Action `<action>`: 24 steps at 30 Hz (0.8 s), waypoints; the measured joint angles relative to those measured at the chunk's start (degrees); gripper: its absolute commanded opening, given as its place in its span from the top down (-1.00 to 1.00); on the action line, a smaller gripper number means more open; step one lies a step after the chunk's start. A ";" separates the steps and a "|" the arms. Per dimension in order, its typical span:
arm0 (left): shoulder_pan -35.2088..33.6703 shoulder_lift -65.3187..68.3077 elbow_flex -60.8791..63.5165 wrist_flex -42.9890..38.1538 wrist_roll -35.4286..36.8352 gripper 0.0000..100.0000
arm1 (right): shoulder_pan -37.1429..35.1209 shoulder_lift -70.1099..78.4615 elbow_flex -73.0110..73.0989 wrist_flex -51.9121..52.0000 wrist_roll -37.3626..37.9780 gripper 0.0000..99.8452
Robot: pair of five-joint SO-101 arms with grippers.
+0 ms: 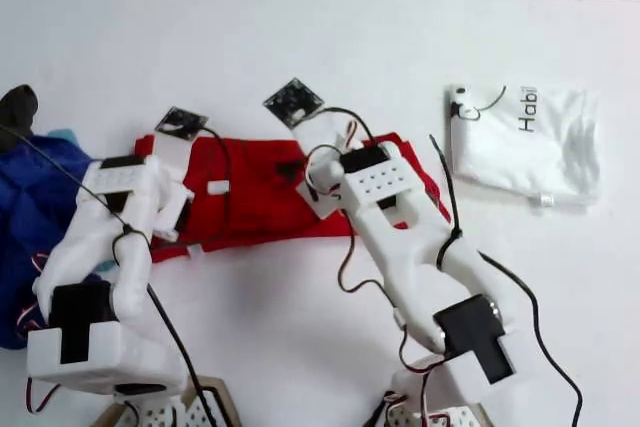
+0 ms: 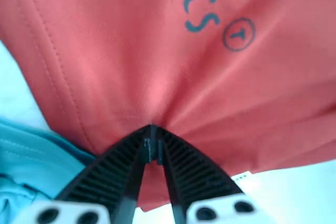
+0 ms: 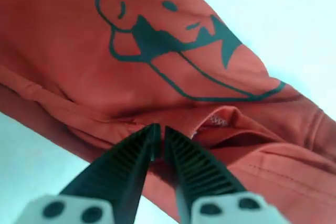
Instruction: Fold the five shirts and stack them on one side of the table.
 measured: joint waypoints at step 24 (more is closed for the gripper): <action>0.00 0.00 0.00 0.00 0.00 0.95 | 4.75 -1.14 -0.18 -11.08 0.00 0.96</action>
